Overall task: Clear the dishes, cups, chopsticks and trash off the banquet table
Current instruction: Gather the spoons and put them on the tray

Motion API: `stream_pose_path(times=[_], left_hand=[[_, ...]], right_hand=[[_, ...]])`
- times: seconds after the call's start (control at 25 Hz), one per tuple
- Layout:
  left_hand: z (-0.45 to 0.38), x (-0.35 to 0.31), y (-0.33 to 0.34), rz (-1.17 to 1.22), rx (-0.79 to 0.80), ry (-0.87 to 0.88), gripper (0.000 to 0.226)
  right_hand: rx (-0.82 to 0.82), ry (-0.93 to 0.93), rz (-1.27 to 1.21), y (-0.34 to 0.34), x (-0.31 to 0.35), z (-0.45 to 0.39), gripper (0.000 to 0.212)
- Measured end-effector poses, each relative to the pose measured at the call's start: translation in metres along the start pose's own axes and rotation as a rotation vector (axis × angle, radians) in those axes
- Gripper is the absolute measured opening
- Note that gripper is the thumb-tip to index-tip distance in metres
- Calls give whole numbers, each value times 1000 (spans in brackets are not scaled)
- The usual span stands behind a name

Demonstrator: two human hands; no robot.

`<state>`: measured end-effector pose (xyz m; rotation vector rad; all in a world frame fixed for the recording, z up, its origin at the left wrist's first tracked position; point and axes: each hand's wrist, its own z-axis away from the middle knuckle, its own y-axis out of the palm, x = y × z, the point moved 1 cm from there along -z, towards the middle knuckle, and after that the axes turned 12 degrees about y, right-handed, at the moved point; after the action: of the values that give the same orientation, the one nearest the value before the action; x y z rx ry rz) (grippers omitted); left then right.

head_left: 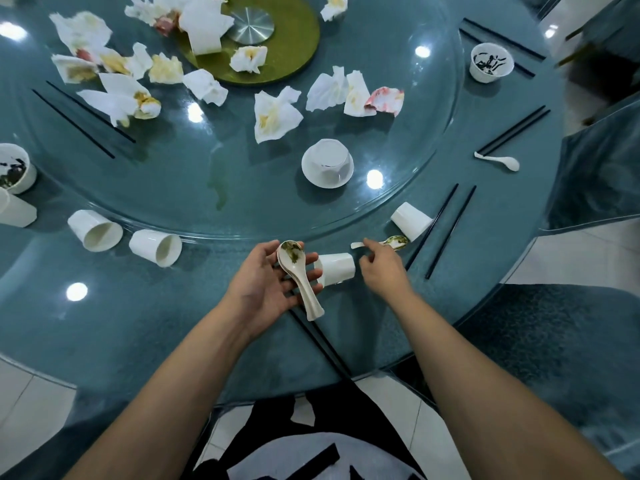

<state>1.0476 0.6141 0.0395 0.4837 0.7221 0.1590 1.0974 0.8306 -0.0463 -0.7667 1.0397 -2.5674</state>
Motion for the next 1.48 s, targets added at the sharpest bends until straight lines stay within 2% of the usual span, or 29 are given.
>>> stream_pose_path(times=[0.2,0.44,0.64,0.88,1.12,1.28,1.48], left_hand=[[-2,1,0,-8,19,3,41],[1,-1,-1,-14,39,-2,40],[4,-1,-5,-24,66,-16,39],[11,1,1,-62,120,-52,42],[22,7,7,-104,186,-86,49],[30,12,12,-134,232,-98,53],[39,18,15,-146,278,-113,48]], right_hand=[[-93,-8,-10,5,-10,11,37],[-138,153,-22,11,-27,24,11],[-171,241,-120,18,-38,37,13],[-210,271,-388,10,-50,65,17],[-299,166,-672,-15,-42,113,15],[-197,47,-738,-30,-23,155,11],[-105,-78,-731,-30,-4,197,10]])
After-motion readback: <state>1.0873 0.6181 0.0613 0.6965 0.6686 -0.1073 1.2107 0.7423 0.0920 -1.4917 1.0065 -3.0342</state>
